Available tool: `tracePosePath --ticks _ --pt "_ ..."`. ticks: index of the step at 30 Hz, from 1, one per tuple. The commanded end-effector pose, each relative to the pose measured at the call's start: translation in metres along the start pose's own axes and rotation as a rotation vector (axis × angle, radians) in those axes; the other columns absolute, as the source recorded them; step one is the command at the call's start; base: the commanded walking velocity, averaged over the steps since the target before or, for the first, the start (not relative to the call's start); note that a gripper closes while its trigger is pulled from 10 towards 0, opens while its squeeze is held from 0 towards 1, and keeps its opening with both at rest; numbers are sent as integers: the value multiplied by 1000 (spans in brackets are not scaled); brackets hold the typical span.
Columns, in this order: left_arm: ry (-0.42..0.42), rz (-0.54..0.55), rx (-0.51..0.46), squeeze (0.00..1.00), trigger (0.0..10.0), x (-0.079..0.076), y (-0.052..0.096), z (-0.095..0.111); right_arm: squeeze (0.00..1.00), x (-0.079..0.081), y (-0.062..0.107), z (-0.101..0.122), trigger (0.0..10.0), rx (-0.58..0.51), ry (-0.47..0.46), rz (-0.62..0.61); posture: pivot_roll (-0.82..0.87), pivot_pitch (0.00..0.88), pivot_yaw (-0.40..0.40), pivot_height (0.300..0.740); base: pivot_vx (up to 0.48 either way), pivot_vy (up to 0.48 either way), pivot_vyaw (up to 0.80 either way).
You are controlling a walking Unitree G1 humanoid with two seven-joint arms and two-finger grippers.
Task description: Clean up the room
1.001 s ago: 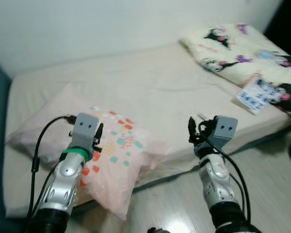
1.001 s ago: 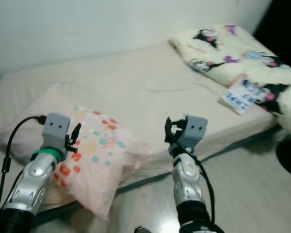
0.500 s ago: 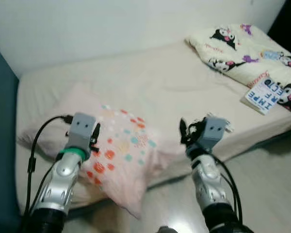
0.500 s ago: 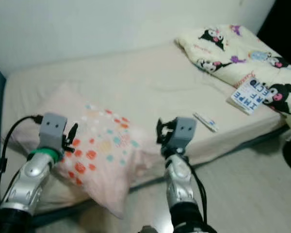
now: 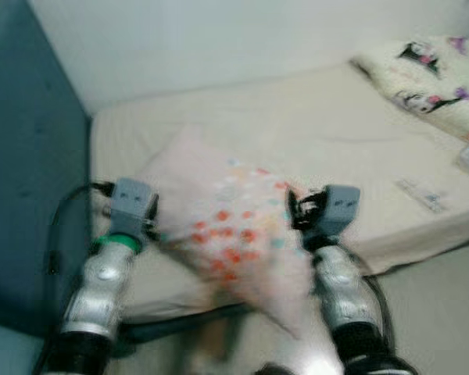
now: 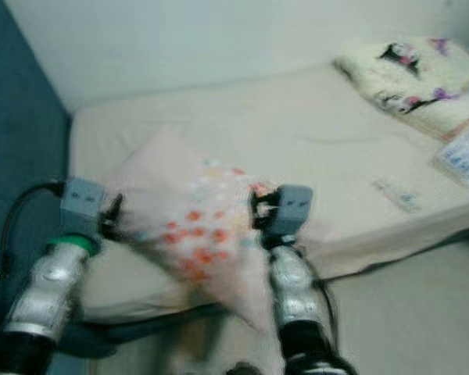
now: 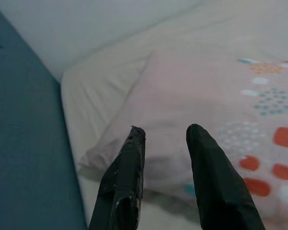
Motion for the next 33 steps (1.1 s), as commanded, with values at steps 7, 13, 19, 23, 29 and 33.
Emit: tracePosePath --ticks 7,13,19,23,29,33 --pt "-72 10 -19 0 10000 2 2 -1 0 3 1 -4 10000 9 -7 1 15 34 111 740 0 -411 0" --pt "-66 8 -22 0 10000 1 1 -1 0 3 1 -4 10000 9 -6 1 14 33 110 740 0 -480 0" --pt "-54 -2 -16 0 10000 -1 2 -2 0 2 1 -4 10000 9 -4 2 14 31 110 740 0 -456 0" --pt "-47 -11 -8 0 10000 -2 2 -3 0 2 1 -4 10000 10 -3 3 13 31 109 740 0 -108 0" --pt "-46 -17 6 0 10000 -4 2 -5 0 5 1 -4 10000 8 -10 18 12 32 108 740 0 0 0" --pt "-29 -22 12 0 10000 -5 2 -5 0 7 2 -4 10000 4 -19 27 11 38 108 740 0 0 0"
Point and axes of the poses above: a point about 5 cm out from each wrist's last joint towards the gripper, its own y axis pointing back from the gripper into the wrist, its own z axis along the axis of the wrist's last joint, x = y × z, the point moved 1 cm from there along -y, pointing out of the wrist towards the gripper, and after that the axes turned 13 degrees about -y, right-handed, at the moved point
